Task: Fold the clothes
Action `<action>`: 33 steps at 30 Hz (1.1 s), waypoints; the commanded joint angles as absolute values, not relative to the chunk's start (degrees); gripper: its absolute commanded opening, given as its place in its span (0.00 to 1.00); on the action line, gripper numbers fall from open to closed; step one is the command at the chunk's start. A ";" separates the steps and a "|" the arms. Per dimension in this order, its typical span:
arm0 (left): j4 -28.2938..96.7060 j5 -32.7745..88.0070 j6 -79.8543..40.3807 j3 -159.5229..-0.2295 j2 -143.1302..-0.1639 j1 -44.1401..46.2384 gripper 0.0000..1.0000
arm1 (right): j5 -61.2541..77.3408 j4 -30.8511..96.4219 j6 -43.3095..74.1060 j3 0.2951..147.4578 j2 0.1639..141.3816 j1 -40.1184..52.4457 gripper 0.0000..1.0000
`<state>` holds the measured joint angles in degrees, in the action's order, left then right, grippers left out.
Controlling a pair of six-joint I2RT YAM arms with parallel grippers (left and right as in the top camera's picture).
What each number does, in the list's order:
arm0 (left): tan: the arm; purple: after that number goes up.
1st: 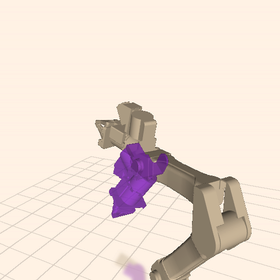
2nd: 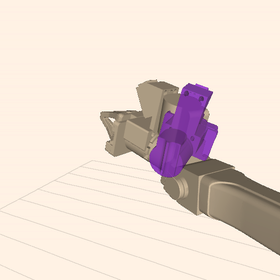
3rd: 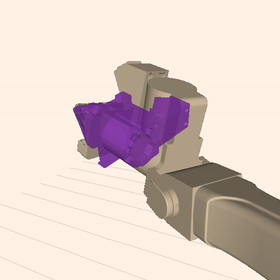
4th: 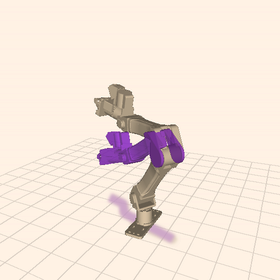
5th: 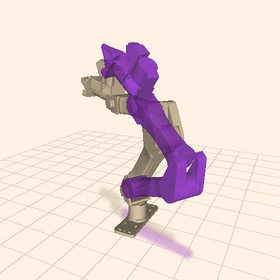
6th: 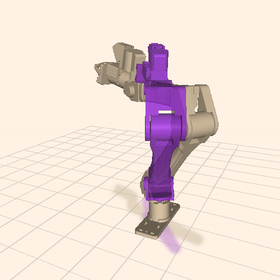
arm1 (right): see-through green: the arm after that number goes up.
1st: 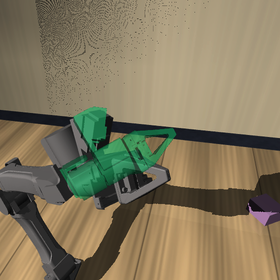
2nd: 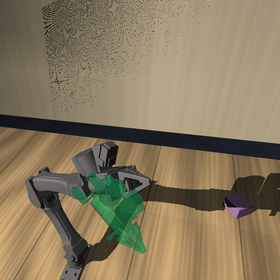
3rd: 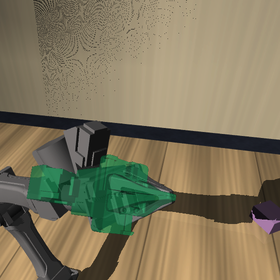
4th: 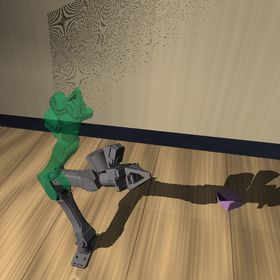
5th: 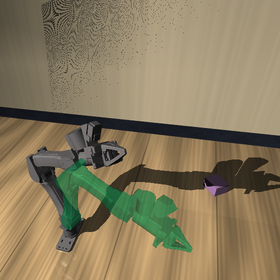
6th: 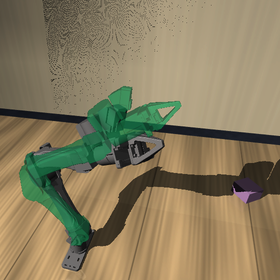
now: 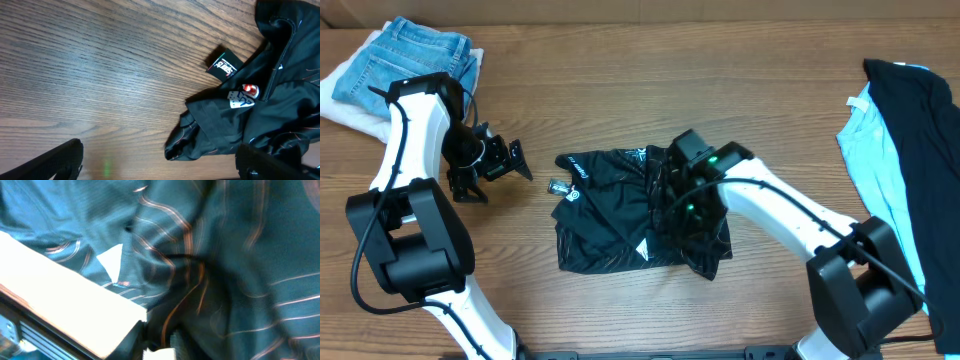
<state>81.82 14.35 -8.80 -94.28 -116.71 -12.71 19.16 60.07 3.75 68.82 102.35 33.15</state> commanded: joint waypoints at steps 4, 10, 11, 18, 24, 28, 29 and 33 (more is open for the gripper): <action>81.80 14.66 -7.70 -95.26 -117.23 -12.23 1.00 | 19.84 61.34 10.41 68.64 102.32 37.85 0.04; 81.65 14.66 -7.70 -95.24 -117.23 -12.23 1.00 | 19.86 66.96 17.93 68.64 102.32 41.98 0.04; 81.56 14.66 -7.70 -95.26 -117.23 -12.23 1.00 | 19.86 67.22 18.35 68.64 102.32 42.50 0.04; 81.36 14.66 -7.70 -95.24 -117.23 -12.23 1.00 | 19.62 64.93 21.76 69.52 102.32 43.22 0.22; 81.43 14.66 -7.73 -95.24 -117.23 -12.23 1.00 | 19.05 65.43 22.59 76.23 102.30 41.06 0.33; 81.45 14.66 -7.70 -95.24 -117.23 -12.19 1.00 | 15.97 63.29 22.76 81.47 102.30 38.72 0.92; 81.45 14.66 -7.73 -95.24 -117.23 -12.19 1.00 | 15.92 61.80 22.76 81.58 102.30 38.22 0.94; 81.41 14.68 -7.73 -95.24 -117.23 -12.19 1.00 | 15.94 55.90 23.03 81.38 102.69 36.27 0.77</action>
